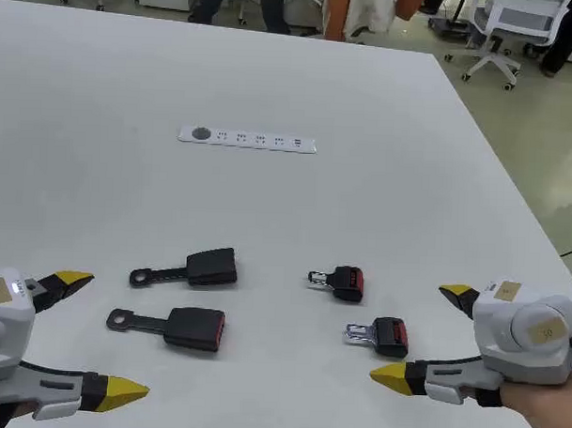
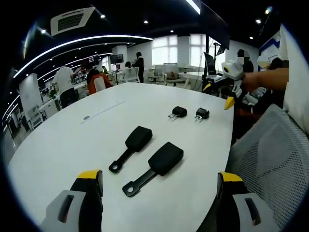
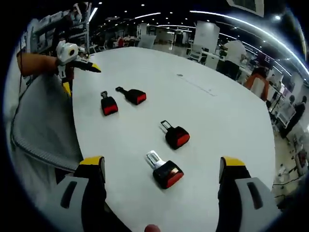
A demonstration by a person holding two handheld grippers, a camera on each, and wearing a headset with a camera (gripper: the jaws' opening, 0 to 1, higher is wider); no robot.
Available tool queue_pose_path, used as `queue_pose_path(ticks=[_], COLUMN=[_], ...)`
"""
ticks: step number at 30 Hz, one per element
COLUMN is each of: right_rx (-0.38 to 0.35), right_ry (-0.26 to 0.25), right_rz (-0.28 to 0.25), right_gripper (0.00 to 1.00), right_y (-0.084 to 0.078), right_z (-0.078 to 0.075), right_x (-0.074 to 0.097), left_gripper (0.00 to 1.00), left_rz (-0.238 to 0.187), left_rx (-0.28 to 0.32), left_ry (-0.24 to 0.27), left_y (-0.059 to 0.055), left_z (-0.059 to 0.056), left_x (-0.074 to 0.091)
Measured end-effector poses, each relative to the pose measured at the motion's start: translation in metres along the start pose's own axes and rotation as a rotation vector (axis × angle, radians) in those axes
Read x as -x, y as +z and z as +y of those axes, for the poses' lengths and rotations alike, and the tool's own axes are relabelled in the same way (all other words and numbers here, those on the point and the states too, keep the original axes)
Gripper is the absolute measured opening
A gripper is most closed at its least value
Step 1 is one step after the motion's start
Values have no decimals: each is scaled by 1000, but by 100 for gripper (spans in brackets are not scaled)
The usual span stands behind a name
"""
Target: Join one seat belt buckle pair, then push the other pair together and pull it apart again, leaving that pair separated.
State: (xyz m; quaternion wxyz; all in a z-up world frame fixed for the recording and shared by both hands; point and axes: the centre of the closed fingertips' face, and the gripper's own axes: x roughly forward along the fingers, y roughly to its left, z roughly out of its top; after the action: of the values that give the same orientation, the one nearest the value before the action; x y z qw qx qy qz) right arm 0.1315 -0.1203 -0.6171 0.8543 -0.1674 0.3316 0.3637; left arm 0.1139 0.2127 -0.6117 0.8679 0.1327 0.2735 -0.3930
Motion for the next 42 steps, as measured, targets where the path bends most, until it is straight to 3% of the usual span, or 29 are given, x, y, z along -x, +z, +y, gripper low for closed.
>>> queue_pose_path(ticks=[7, 13, 35, 42], right_rx=[-5, -18, 13, 25], right_ry=[4, 6, 1, -12], right_rz=[-2, -13, -30, -33], right_gripper=[100, 100, 99, 99], right_y=[0, -1, 3, 4], right_z=[2, 4, 8, 3], right_x=[0, 1, 9, 11], left_gripper=[100, 100, 100, 100], left_rz=[5, 9, -8, -18], left_rx=[11, 17, 19, 30], left_ry=[11, 8, 1, -4], left_y=[-2, -6, 0, 6], left_z=[6, 0, -9, -10], left_x=[8, 8, 5, 3])
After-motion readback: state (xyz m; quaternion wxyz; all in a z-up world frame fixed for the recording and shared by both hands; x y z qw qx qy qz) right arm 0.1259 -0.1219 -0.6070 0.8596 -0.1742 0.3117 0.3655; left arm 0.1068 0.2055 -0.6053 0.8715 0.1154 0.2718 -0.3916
